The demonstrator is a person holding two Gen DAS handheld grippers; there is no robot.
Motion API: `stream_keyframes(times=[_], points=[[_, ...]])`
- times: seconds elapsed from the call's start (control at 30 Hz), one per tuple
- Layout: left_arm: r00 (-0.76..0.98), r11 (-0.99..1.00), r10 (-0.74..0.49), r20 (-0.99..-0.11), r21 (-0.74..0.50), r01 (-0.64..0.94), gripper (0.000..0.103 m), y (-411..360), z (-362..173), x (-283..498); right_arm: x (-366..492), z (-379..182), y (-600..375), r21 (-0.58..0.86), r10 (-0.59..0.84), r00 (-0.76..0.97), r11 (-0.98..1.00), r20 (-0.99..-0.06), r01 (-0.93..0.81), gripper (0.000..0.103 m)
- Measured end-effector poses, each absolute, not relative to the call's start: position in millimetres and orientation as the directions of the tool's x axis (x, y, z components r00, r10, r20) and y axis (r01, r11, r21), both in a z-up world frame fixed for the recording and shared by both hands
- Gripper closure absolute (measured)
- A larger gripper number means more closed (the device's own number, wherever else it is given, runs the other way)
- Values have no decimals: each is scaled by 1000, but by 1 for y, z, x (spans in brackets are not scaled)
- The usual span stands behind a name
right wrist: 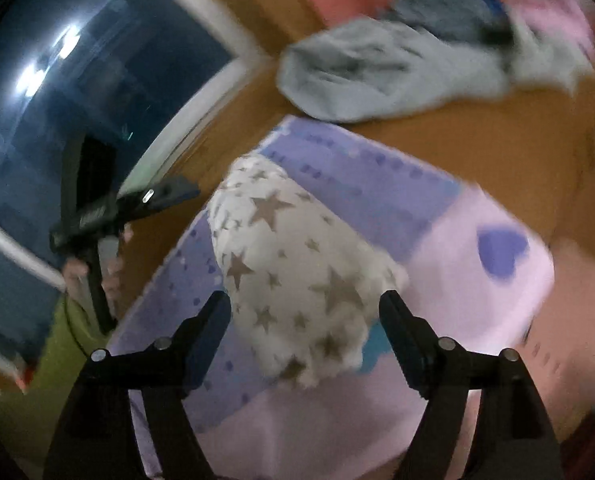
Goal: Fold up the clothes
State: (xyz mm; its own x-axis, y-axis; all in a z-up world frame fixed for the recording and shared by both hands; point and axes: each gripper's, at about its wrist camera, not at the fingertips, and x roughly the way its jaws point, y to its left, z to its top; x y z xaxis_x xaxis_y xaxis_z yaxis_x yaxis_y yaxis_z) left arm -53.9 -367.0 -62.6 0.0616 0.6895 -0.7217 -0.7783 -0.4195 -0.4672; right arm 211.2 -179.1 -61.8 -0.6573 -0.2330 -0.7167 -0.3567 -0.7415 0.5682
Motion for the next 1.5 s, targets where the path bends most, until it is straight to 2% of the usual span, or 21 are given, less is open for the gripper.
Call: stream_keyframes(times=[0.17,0.27,0.4,0.53,0.6,0.7,0.83,0.93,1.07,1.2,1.37,1.5], points=[[135,-396,609,-781,-447,-802,27,-357,-84,-64,219,-85,-178,667,-316,-623,-576,-715,-474,25],[185,-369,589,-787,-465,-805,27,-349,-93,-67,210,-91,-182,663,-304,-626,-571,-718,-484,25],[244,-323,581,-776,-495,-806,25,-337,-104,-64,196,-98,-186,653,-280,-632,-575,-723,-493,25],[321,-336,612,-723,-605,-722,25,-339,-117,-72,184,-103,-187,642,-270,-634,-601,-724,-477,26],[329,-337,622,-711,-622,-707,26,-342,-118,-71,180,-100,-186,641,-298,-630,-636,-717,-429,40],[310,-349,641,-702,-627,-697,29,-352,-113,-63,172,-94,-185,632,-346,-614,-698,-710,-338,48],[244,-414,654,-716,-608,-678,29,-381,-100,-39,157,-75,-180,573,-396,-579,-804,-713,-156,49],[163,-488,667,-727,-591,-642,29,-411,-89,-7,137,-56,-173,554,-492,-526,-831,-694,46,49],[24,-600,700,-714,-606,-522,29,-452,-78,39,100,-41,-183,491,-590,-397,-806,-703,329,49],[-128,-704,675,-727,-583,-405,29,-470,-78,78,68,-43,-206,424,-630,-263,-721,-731,548,49],[-249,-817,571,-782,-512,-265,29,-468,-96,106,43,-73,-217,441,-641,-165,-669,-749,599,49],[-286,-834,552,-783,-514,-202,29,-464,-100,114,46,-82,-207,518,-698,-116,-622,-707,587,49]])
